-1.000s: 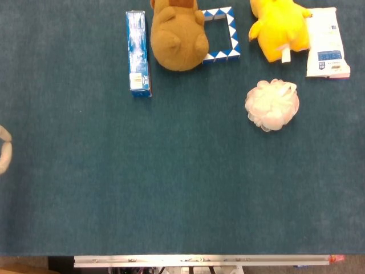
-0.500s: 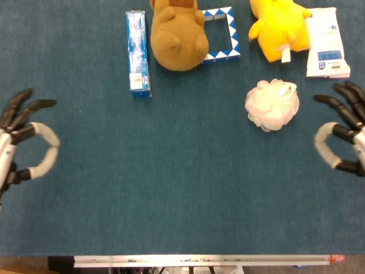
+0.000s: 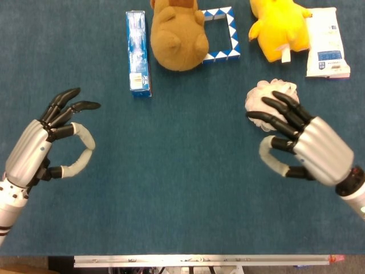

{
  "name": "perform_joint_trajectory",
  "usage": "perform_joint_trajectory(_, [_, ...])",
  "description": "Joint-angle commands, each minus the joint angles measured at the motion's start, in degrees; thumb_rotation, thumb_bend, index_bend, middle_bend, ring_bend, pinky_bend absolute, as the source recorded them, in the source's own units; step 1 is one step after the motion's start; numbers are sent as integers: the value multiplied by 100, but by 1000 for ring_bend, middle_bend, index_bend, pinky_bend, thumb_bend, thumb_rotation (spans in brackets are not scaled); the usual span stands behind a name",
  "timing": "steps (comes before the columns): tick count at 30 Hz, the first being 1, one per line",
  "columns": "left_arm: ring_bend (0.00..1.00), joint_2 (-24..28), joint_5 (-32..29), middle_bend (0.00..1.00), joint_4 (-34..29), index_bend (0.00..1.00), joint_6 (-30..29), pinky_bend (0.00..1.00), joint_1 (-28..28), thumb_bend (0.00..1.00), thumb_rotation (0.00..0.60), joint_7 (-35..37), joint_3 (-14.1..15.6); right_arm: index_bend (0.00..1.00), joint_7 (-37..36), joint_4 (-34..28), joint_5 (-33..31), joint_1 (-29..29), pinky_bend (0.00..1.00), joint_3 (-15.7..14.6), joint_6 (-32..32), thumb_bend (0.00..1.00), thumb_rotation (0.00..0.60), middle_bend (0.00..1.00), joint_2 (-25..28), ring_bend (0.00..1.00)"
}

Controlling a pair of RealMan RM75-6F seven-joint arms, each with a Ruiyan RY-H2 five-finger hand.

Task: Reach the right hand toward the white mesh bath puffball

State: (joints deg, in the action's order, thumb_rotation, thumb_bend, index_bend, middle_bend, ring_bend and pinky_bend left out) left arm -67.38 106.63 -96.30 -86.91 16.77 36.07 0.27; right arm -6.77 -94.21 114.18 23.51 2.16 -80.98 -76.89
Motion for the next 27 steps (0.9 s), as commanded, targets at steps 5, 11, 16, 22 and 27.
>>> perform_joint_trajectory(5, [0,-24,51,206,-31,767,5,0,88,456,600,75,106,643,106,-49,22,187,0,-29,112,395,600,203,-127,0])
perform_joint_trajectory(11, [0,-49,99,206,-27,767,29,0,169,456,600,132,206,643,161,-41,-24,198,0,-121,57,396,600,203,-159,0])
perform_joint_trajectory(16, [0,-73,140,207,-32,768,20,0,241,456,600,153,248,643,180,-36,-64,174,0,-196,-25,397,600,203,-128,0])
perform_joint_trajectory(22, [0,-77,142,207,-47,768,16,0,300,456,600,143,294,643,194,-29,-88,166,0,-249,-110,397,600,203,-108,0])
perform_joint_trajectory(27, [0,-83,133,207,-56,768,24,0,343,456,600,124,327,643,177,-8,-124,170,0,-279,-152,397,600,203,-101,0])
